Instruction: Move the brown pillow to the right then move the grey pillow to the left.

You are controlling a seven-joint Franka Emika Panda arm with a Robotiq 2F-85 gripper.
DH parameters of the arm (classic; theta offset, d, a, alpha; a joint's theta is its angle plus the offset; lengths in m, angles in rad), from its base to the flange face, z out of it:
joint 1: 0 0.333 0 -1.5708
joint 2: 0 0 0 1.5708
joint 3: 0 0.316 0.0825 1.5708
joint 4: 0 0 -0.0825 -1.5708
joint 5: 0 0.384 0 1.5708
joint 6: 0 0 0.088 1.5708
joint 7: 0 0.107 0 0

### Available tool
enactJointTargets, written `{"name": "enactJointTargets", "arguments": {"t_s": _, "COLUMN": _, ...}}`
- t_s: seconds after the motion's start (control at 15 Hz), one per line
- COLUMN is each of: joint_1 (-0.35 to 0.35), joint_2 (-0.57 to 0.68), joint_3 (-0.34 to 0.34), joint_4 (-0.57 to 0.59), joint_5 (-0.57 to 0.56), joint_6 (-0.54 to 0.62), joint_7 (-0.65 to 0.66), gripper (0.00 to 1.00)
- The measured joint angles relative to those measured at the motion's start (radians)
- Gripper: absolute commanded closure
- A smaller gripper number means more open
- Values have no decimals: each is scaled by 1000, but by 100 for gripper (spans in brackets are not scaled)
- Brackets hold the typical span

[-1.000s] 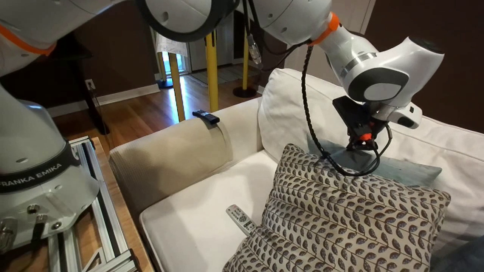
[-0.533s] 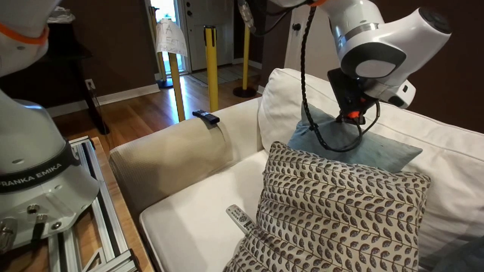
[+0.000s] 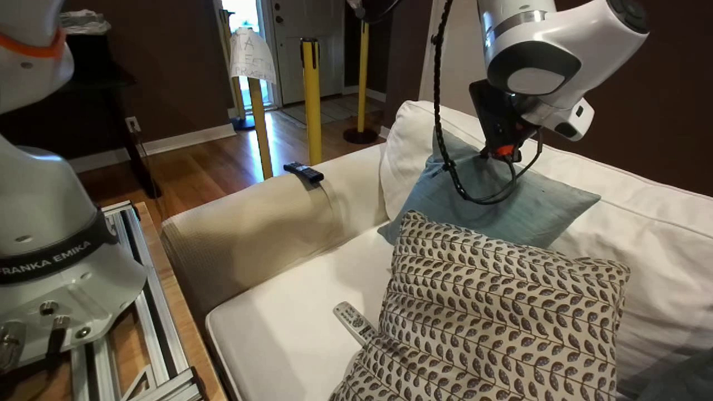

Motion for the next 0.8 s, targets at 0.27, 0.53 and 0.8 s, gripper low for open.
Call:
{"name": "enactJointTargets", "arguments": {"t_s": 0.27, "joint_1": 25, "joint_2": 12, "joint_3": -42, "joint_4": -13, "joint_5": 57, "joint_6": 0, "joint_7": -62, "gripper": 99}}
{"name": "enactJointTargets", "arguments": {"t_s": 0.53, "joint_1": 46, "joint_2": 12, "joint_3": -37, "joint_4": -41, "joint_5": 134, "joint_6": 0, "joint_7": -188, "gripper": 99}}
{"name": "enactJointTargets", "arguments": {"t_s": 0.8, "joint_1": 89, "joint_2": 7, "joint_3": -34, "joint_4": -61, "joint_5": 178, "joint_6": -27, "joint_7": -265, "gripper": 99}}
